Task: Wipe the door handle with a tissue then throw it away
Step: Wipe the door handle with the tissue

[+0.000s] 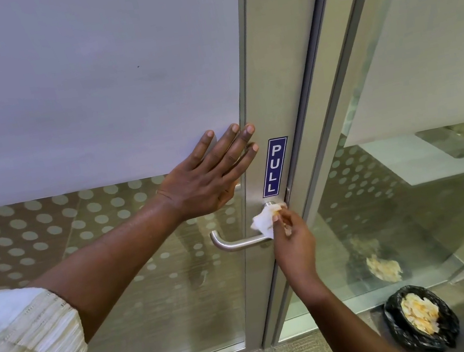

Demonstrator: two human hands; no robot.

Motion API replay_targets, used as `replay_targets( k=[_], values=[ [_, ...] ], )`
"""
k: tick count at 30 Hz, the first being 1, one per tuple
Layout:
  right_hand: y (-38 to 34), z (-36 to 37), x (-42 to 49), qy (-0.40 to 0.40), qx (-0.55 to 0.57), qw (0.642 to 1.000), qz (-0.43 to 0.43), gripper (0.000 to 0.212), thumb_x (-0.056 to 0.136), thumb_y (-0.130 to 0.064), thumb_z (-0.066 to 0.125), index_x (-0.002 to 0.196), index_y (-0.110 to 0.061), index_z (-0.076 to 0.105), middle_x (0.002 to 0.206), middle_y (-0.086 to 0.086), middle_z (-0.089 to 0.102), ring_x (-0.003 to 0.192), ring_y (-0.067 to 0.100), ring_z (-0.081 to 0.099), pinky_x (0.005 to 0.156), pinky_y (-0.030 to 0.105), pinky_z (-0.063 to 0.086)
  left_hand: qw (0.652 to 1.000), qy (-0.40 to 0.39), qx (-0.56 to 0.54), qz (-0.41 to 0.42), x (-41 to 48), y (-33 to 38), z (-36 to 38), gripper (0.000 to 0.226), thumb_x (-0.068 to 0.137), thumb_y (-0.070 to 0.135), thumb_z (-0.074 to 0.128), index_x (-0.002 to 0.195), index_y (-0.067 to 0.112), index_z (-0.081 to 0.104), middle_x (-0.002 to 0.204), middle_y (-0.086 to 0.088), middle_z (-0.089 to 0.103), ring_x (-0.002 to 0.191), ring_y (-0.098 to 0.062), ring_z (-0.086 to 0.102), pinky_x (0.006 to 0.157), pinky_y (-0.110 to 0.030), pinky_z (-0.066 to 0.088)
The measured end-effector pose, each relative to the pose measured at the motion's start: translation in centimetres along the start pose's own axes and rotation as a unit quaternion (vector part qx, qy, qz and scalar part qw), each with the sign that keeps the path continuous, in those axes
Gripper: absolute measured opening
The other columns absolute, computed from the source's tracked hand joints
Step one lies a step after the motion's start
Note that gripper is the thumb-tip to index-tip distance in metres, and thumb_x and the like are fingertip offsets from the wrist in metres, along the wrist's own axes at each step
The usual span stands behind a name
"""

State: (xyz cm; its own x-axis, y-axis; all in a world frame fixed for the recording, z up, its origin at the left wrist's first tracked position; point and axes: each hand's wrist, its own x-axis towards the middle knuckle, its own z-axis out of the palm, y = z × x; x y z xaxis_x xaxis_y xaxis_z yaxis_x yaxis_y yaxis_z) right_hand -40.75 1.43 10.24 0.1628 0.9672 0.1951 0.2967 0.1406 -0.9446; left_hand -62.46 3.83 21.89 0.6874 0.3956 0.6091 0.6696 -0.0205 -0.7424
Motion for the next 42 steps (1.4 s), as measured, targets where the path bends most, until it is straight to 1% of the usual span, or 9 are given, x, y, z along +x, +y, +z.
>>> replay_targets(
  k=[3,6,11,19,27,30,33,39,42],
  values=[
    [-0.3,0.5,1.2,-0.032,0.207,0.949,0.236,0.019,0.099,-0.009,0.049,0.104,-0.006,0.067,0.090,0.013,0.077,0.090,0.032,0.074,0.070,0.027,0.052,1.000,0.002,0.002,-0.003,0.0,0.1,0.1,0.072,0.103,0.034,0.046,0.166,0.006,0.027,0.173,-0.022,0.018,0.161,-0.039,0.017,0.132,-0.054,0.005],
    [-1.4,-0.2,2.5,-0.089,0.368,0.856,0.352,0.019,0.100,-0.003,0.041,0.106,-0.001,0.059,0.083,0.027,0.074,0.073,0.034,0.075,0.081,0.045,0.060,1.000,0.000,-0.004,-0.004,-0.1,0.1,0.2,0.072,0.103,0.033,0.046,0.167,0.006,0.026,0.174,-0.022,0.017,0.161,-0.039,0.015,0.132,-0.054,0.003],
    [-2.0,-0.6,1.9,-0.157,0.522,0.746,0.383,0.039,0.071,0.012,0.046,0.109,0.012,0.058,0.110,0.041,0.066,0.100,0.055,0.068,0.079,0.050,0.062,1.000,-0.001,-0.010,-0.004,-0.1,0.1,0.2,0.072,0.103,0.033,0.046,0.167,0.006,0.026,0.174,-0.022,0.015,0.161,-0.039,0.015,0.132,-0.054,0.004],
    [-2.1,1.3,0.2,-0.137,0.625,0.651,0.409,0.024,0.095,-0.015,0.060,0.109,0.001,0.072,0.113,0.025,0.073,0.102,0.042,0.072,0.086,0.052,0.059,1.000,-0.004,-0.007,-0.001,0.0,0.0,-0.2,0.070,0.104,0.032,0.044,0.167,0.005,0.026,0.173,-0.022,0.020,0.160,-0.039,0.019,0.131,-0.054,0.007],
    [-1.5,0.5,1.2,-0.078,0.440,0.814,0.372,0.027,0.103,-0.029,0.055,0.107,-0.005,0.069,0.090,0.013,0.079,0.079,0.028,0.078,0.060,0.036,0.062,1.000,0.000,-0.007,-0.004,0.1,0.0,-0.2,0.070,0.104,0.032,0.046,0.166,0.006,0.029,0.172,-0.021,0.022,0.159,-0.038,0.022,0.131,-0.054,0.009],
    [-2.0,0.7,1.8,-0.050,0.276,0.902,0.329,0.032,0.102,-0.032,0.057,0.085,-0.009,0.071,0.072,0.007,0.076,0.066,0.024,0.075,0.056,0.032,0.060,1.000,0.006,-0.006,-0.008,0.2,0.0,-0.3,0.069,0.103,0.031,0.047,0.165,0.006,0.031,0.171,-0.020,0.026,0.159,-0.037,0.025,0.130,-0.053,0.010],
    [-1.7,1.0,1.4,-0.023,0.008,0.987,0.161,0.040,0.102,-0.036,0.053,0.073,-0.012,0.066,0.066,0.002,0.066,0.064,0.026,0.066,0.051,0.026,0.046,1.000,0.004,-0.003,-0.004,0.2,0.0,-0.4,0.069,0.103,0.032,0.046,0.165,0.006,0.032,0.171,-0.020,0.027,0.158,-0.037,0.027,0.130,-0.053,0.011],
    [-2.4,-0.1,0.5,0.012,-0.164,0.984,-0.065,0.003,0.094,-0.023,0.061,0.094,-0.020,0.062,0.092,-0.004,0.057,0.078,0.014,0.053,0.060,0.024,0.032,1.000,-0.003,-0.001,0.000,0.2,-0.1,-0.6,0.071,0.102,0.032,0.046,0.166,0.006,0.030,0.171,-0.021,0.026,0.159,-0.037,0.023,0.129,-0.054,0.012],
    [-3.4,-0.6,0.5,-0.033,-0.221,0.968,-0.115,0.016,0.094,-0.018,0.061,0.108,-0.014,0.068,0.105,0.004,0.054,0.088,0.021,0.055,0.071,0.029,0.041,1.000,-0.007,-0.002,-0.002,0.3,-0.2,-0.7,0.070,0.104,0.033,0.045,0.166,0.006,0.029,0.171,-0.021,0.026,0.159,-0.037,0.021,0.129,-0.053,0.011]
  ],
)
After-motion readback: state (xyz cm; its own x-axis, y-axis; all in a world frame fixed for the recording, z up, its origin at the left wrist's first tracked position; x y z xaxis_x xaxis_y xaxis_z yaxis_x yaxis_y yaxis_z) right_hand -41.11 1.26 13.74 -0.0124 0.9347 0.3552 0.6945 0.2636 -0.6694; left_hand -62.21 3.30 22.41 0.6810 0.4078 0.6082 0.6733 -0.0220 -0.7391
